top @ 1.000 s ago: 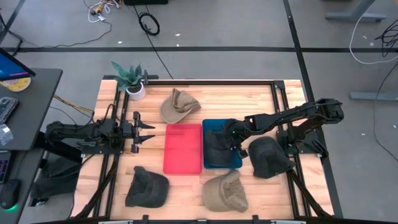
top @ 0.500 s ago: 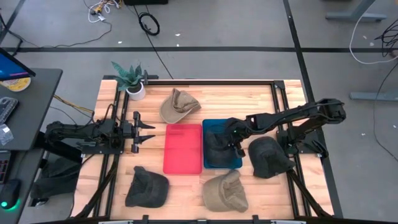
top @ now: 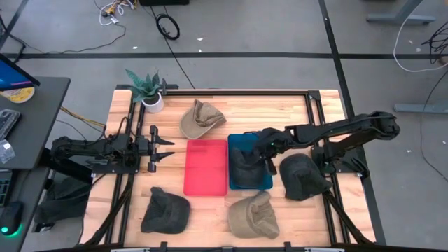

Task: Pick & Place hat
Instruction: Put the top black cap into the blue bin

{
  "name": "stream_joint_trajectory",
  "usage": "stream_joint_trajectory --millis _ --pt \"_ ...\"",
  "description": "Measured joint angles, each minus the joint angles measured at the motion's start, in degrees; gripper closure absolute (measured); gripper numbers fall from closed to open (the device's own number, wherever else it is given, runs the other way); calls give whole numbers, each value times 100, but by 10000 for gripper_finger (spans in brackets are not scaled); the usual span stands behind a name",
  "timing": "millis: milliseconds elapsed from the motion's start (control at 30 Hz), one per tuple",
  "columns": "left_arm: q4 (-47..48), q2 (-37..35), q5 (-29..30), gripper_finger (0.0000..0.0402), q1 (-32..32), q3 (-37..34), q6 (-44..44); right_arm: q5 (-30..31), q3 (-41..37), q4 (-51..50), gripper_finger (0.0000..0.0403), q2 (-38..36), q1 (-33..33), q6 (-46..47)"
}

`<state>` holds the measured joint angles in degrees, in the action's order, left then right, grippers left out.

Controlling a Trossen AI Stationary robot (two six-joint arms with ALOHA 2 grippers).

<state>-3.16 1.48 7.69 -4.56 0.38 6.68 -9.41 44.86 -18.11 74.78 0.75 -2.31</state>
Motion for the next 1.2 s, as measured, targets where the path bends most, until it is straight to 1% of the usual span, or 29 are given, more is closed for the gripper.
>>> stream_joint_trajectory --millis 333,533,700,967,1100,1200 --pt "1 0 -1 236 0 2 -1 0 0 4 193 -929 0 13" --pt "2 2 0 236 0 2 0 0 0 0 193 -1337 1 12" --pt "0 2 -1 236 0 0 0 0 0 0 192 -1474 2 13" --pt "0 0 0 236 0 0 0 0 0 -36 192 -1490 2 11" --pt "0 2 -1 236 0 2 0 0 0 -253 192 -1490 2 17" --pt "1 0 1 236 0 2 1 -1 0 -546 192 -1490 2 228"
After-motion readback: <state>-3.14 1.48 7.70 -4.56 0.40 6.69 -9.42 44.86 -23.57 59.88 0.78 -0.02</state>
